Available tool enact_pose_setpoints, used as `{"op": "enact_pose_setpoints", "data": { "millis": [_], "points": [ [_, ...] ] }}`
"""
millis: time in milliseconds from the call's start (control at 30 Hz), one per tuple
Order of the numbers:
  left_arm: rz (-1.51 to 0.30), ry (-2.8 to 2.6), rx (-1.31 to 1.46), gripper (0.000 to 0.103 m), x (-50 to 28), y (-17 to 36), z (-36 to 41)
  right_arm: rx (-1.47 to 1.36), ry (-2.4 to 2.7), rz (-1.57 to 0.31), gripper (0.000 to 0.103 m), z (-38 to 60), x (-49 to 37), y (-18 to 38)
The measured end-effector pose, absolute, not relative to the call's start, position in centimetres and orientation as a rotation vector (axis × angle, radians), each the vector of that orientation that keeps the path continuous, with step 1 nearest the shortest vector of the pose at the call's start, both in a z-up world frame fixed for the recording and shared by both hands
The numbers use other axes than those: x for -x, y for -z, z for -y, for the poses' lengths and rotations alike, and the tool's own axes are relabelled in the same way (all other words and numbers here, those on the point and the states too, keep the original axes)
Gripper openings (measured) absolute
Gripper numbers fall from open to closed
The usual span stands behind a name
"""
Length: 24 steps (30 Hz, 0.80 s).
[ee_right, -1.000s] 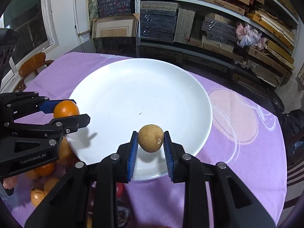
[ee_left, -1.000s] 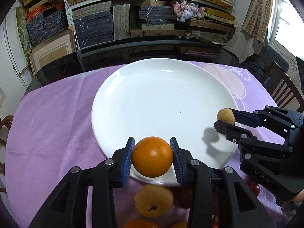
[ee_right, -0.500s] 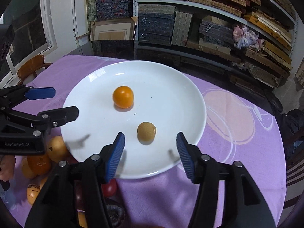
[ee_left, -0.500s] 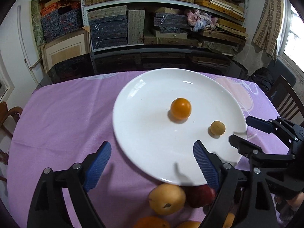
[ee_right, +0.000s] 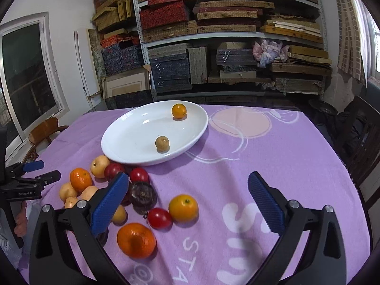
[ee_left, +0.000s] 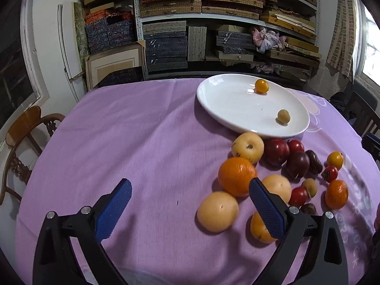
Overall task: Organize fruits
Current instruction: 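Move the right tool to the yellow-orange citrus and close on it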
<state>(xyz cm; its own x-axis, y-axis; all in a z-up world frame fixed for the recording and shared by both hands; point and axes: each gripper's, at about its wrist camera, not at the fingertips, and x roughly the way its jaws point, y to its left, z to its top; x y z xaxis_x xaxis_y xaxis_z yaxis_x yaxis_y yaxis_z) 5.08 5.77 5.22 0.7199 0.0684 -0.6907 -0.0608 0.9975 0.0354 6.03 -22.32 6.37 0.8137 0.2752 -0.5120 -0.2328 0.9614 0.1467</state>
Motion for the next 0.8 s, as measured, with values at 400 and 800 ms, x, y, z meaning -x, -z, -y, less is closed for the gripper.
{"op": "enact_pose_setpoints", "data": {
  "millis": [400, 800],
  "points": [
    [-0.787, -0.086, -0.016, 0.100, -5.2, -2.9, -6.0, -0.100, -0.269, -0.583, 0.099, 22.2, -6.1, -5.4],
    [-0.932, -0.077, 0.040, 0.100, -6.9, -0.1, -7.4, 0.066, -0.238, -0.646, 0.099, 19.4, -6.9, -3.6]
  ]
}}
